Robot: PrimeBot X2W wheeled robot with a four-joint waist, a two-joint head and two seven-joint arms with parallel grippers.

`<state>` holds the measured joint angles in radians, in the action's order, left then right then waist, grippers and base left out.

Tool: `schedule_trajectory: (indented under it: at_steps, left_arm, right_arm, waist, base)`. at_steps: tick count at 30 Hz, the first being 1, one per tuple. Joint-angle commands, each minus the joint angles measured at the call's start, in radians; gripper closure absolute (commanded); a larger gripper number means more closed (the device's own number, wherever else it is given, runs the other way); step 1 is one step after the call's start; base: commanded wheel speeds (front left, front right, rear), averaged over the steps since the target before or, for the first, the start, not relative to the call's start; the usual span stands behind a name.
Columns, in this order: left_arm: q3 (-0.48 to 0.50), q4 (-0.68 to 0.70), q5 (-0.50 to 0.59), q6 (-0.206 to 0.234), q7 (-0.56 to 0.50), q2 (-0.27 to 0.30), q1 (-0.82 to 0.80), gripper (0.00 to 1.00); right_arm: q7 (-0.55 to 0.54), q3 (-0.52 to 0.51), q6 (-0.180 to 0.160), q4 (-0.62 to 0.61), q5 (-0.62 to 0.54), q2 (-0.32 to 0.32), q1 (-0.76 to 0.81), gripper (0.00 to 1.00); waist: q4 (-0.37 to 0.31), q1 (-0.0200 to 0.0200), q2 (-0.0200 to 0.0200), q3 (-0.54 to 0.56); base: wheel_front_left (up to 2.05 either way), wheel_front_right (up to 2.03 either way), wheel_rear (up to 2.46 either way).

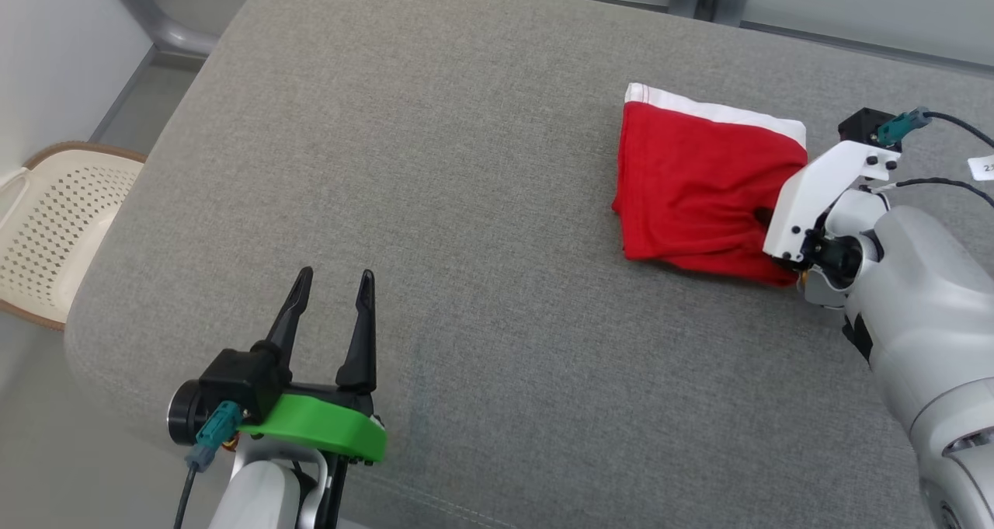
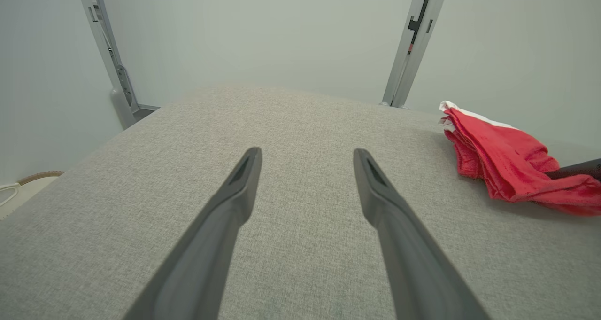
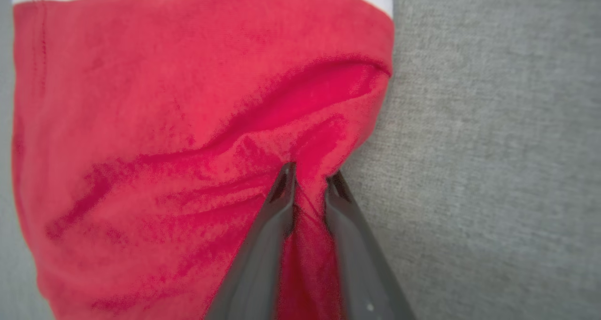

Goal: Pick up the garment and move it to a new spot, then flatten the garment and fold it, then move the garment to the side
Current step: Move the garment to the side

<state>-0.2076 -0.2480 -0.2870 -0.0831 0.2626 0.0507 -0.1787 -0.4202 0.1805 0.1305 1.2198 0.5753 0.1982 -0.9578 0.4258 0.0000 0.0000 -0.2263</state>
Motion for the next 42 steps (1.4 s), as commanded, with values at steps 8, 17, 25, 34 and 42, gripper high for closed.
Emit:
schedule_trajectory:
  at_steps: [8,17,25,34,42]
  left_arm:
    - [0.022,-0.009,0.047,-0.012,0.003,0.001,0.006,0.0]
    - [0.014,0.003,0.083,-0.031,0.003,0.007,0.027,0.0]
    - [-0.046,0.009,0.091,-0.045,0.003,0.012,0.034,0.0]
    - [-0.088,-0.002,0.085,-0.048,0.003,0.025,0.007,0.0]
    - [-0.113,-0.008,0.087,-0.048,0.003,0.06,-0.051,0.0]
  right_arm:
    - [0.083,0.081,0.0,-0.106,0.056,-0.017,0.063,1.0]
    - [0.116,0.227,0.0,-0.232,0.125,-0.004,0.12,1.0]
    - [0.114,0.331,0.0,-0.336,0.198,0.042,0.131,1.0]
    - [0.108,0.401,0.0,-0.414,0.227,0.12,0.105,1.0]
    - [0.091,0.437,0.0,-0.443,0.192,0.274,0.051,1.0]
  waist:
    - [-0.094,0.0,0.0,0.071]
    - [-0.295,0.0,0.0,0.126]
    - [-0.511,0.0,0.0,0.126]
    - [-0.632,0.0,0.0,0.076]
    - [-0.627,0.0,0.0,-0.036]
  base:
    - [0.0,0.0,0.0]
    - [0.0,0.0,0.0]
    - [0.0,0.0,0.0]
    - [0.0,0.0,0.0]
    - [0.0,0.0,0.0]
